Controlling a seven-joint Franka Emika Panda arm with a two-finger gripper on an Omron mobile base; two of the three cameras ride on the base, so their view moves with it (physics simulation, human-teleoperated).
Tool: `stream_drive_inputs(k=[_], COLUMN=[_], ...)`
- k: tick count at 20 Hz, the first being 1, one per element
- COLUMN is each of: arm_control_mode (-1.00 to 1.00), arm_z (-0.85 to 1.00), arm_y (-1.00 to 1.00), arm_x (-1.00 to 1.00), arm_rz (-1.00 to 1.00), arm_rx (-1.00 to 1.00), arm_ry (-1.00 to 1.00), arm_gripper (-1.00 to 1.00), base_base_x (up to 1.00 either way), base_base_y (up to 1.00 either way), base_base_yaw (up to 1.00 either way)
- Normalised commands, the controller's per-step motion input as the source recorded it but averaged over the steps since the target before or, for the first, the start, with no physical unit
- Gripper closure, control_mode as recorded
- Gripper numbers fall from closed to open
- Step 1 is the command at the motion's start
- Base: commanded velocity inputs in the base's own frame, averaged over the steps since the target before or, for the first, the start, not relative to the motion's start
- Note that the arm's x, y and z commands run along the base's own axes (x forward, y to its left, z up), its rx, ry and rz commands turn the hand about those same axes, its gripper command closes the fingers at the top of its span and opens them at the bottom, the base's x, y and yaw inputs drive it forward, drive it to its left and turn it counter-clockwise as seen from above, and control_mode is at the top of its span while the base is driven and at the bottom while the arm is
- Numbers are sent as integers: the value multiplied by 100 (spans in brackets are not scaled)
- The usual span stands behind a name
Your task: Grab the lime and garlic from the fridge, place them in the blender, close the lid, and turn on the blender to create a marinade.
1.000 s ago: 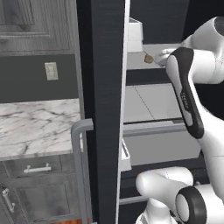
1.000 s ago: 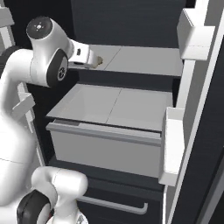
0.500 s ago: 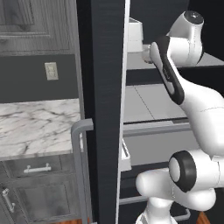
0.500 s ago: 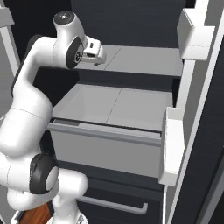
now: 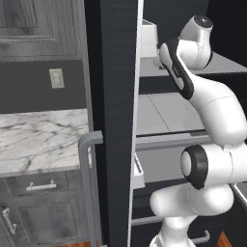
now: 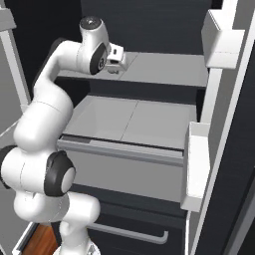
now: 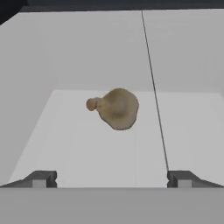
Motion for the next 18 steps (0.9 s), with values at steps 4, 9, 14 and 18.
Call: stream_drive_inputs(k=[4,9,14,18], arm_control_mode=[-100,-100,-100,-100], arm_z=[-21,-8,-5,-9], arm_y=[0,0,0,0], arm_x=[51,55,48,33], arm_rz=[4,4,4,3], arm_rx=[0,0,0,0], arm_ry=[0,0,0,0], arm_gripper=[-100,-100,-100,-100], base_base_x=[0,0,0,0], base_base_y=[0,0,0,0], base_base_yaw=[0,0,0,0])
